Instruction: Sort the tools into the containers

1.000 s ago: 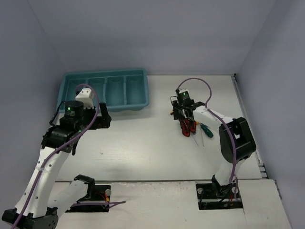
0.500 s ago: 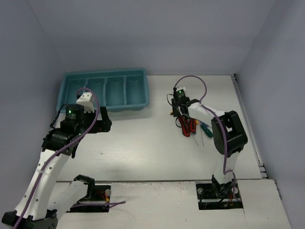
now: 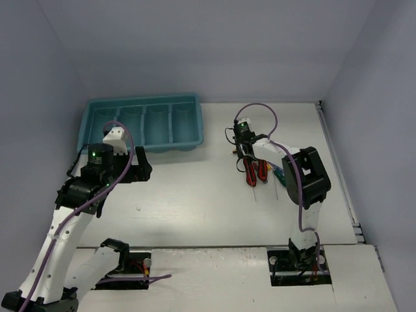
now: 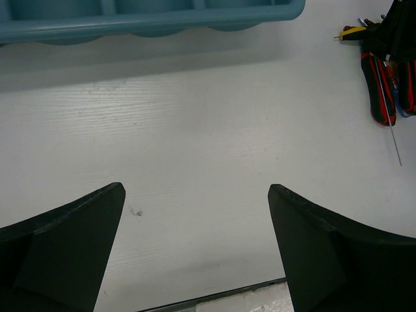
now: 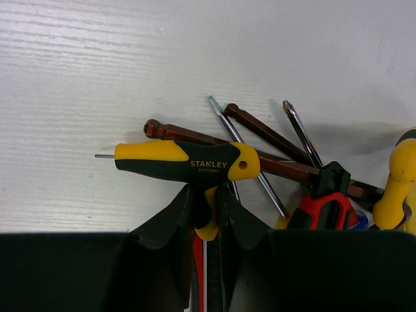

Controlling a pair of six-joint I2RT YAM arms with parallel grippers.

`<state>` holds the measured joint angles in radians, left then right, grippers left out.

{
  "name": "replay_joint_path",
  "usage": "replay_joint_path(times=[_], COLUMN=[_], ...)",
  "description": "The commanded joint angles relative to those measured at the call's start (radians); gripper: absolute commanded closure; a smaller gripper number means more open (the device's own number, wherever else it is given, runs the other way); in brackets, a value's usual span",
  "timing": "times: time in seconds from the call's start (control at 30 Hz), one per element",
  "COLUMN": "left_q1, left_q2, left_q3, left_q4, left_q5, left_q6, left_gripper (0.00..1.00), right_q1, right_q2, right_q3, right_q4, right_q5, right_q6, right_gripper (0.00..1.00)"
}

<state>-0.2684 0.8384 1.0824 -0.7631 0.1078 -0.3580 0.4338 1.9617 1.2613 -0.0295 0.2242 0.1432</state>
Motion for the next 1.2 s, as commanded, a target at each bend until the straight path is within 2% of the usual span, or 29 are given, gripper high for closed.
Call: replay_joint_path(times=[0.0, 0.1, 0.3, 0.5, 0.6, 0.73, 0.87, 1.07, 1.17], left_q1=[-0.008, -0.009, -0.024, -0.064, -0.118, -0.242, -0.363, -0.388, -0.390], left_q2=[0.017, 0.032, 0.109, 0.166, 0.209, 0.264, 0.330, 0.359, 0.384], left_q3=[0.035, 0.062, 0.151, 0.218, 0.230, 0.205, 0.206, 0.225, 0.236], left_q4=[0.030, 0.031, 0.058, 0.238, 0.361, 0.553, 0.661, 0.729, 0.793], left_q5=[0.013, 0.024, 0.111, 0.231, 0.244, 0.218, 0.132, -0.072, -0.099], left_q6=[-0.012, -0.019, -0.086, -0.183, -0.253, -0.314, -0.326, -0.334, -0.355], left_gripper=[0.08, 0.08, 0.08, 0.09, 0.09, 0.09, 0.12, 0.24, 0.27], right_q1=[0.007, 0.009, 0.020, 0.063, 0.076, 0.083, 0.101, 0.138, 0.161], right_q2=[-0.063, -0.165, -0.368, -0.538, -0.594, -0.644, -0.670, -0.700, -0.706], right_q3=[0.034, 0.044, 0.055, 0.032, 0.022, 0.018, 0.012, -0.009, -0.019], right_q4=[0.019, 0.019, 0.019, 0.020, 0.020, 0.071, 0.112, 0.135, 0.148], right_q5=[0.053, 0.038, -0.129, -0.270, -0.288, -0.296, -0.309, -0.314, -0.315], right_q6=[-0.031, -0.040, -0.040, -0.023, 0.075, 0.195, 0.258, 0.291, 0.313], right_gripper=[1.00, 1.00, 1.00, 1.00, 1.00, 1.00, 1.00, 1.00, 1.00])
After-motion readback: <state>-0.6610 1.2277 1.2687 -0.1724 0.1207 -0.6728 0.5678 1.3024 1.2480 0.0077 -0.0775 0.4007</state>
